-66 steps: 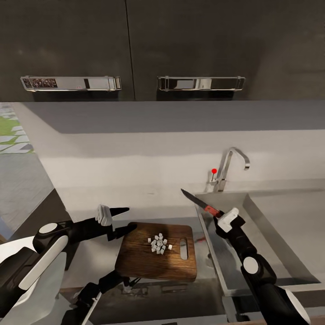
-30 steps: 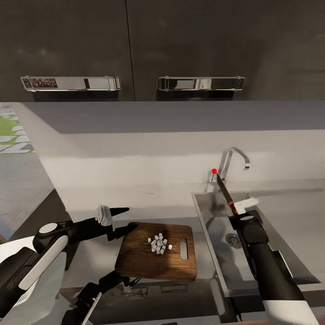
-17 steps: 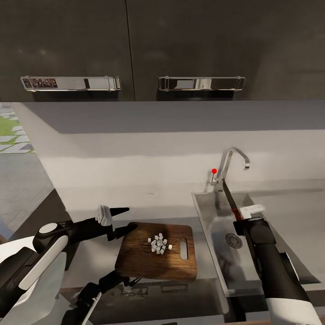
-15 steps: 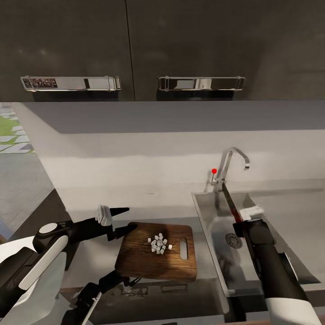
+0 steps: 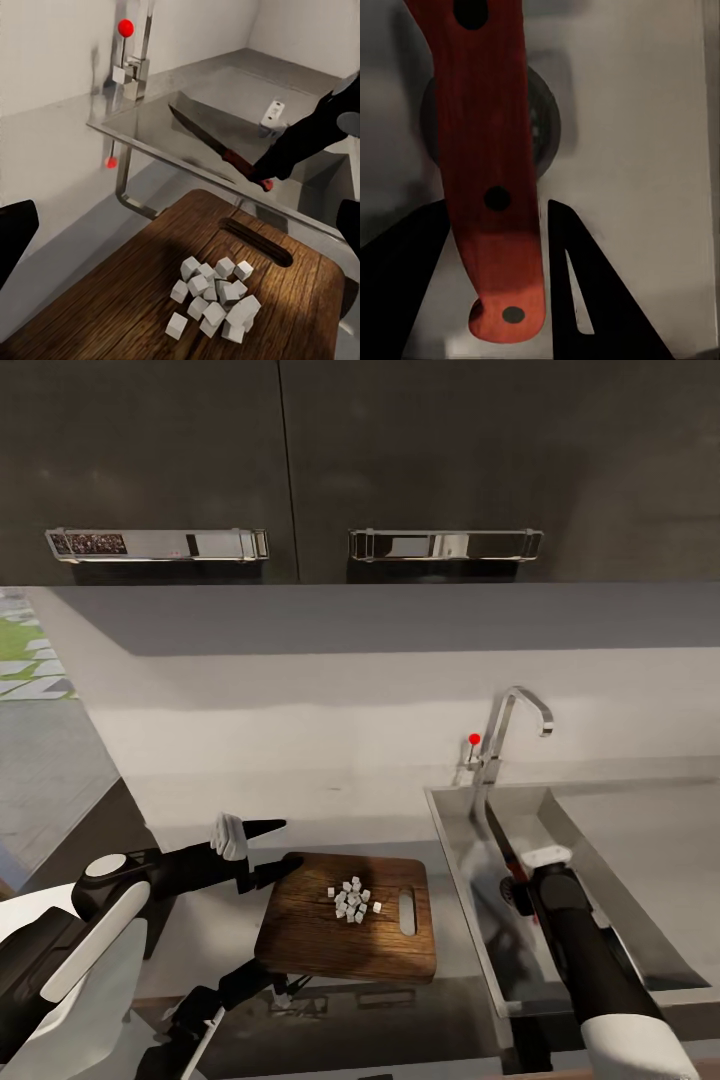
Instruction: In the kitchen, take the Vidalia onion out of the sink, dice it on the chopping board with the paring knife, put the diced onion into the bowl on the countertop, then place both the paring knife and the chopping board into the sink.
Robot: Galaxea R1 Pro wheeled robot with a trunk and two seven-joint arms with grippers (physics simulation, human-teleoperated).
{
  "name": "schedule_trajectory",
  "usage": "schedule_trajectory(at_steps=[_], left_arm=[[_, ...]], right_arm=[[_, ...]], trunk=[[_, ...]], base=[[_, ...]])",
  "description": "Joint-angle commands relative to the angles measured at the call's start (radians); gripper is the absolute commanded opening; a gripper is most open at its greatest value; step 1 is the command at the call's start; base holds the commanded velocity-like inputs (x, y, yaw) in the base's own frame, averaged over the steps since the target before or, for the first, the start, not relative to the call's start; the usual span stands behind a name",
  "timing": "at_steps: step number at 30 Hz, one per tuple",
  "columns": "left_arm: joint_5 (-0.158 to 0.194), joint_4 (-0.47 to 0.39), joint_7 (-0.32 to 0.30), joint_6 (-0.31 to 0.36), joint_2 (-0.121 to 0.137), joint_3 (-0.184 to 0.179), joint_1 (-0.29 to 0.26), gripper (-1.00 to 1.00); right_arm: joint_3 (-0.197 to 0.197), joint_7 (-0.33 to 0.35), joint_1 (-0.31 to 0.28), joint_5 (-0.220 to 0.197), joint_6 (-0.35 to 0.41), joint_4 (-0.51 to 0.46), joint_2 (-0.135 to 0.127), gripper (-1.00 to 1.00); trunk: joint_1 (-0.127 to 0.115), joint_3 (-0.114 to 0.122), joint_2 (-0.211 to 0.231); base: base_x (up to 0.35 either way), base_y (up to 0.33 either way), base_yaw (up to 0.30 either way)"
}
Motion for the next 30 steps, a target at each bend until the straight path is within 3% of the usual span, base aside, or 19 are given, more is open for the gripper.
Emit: schedule_trajectory(at_steps=[1,11,17,23,30], left_arm=[[0.011,0.000,0.001,0.009,0.001,-0.002,-0.001,1.00],[0.011,-0.001,0.001,0.010,0.001,-0.001,-0.001,1.00],[0.011,-0.001,0.001,0.010,0.002,-0.001,-0.001,1.00],[0.010,-0.001,0.001,0.010,0.002,-0.001,-0.001,1.00],[0.010,-0.001,0.001,0.009,0.001,-0.002,-0.001,1.00]], right_arm=[[0.000,0.010,-0.006,0.011,0.003,0.014,0.000,-1.00],[0.000,0.010,-0.034,0.011,0.002,0.089,-0.003,-1.00],[-0.037,0.012,-0.091,0.011,0.000,0.215,-0.025,-1.00],[-0.071,0.012,-0.134,0.011,-0.001,0.312,-0.069,-1.00],[-0.074,0.012,-0.147,0.010,-0.002,0.351,-0.077,-1.00]], trunk=[[0.000,-0.001,-0.001],[0.000,-0.001,-0.001],[0.000,-0.001,-0.001],[0.000,-0.001,-0.001],[0.000,-0.001,-0.001]], base=[[0.000,0.000,0.000],[0.000,0.000,0.000],[0.000,0.000,0.000],[0.000,0.000,0.000],[0.000,0.000,0.000]])
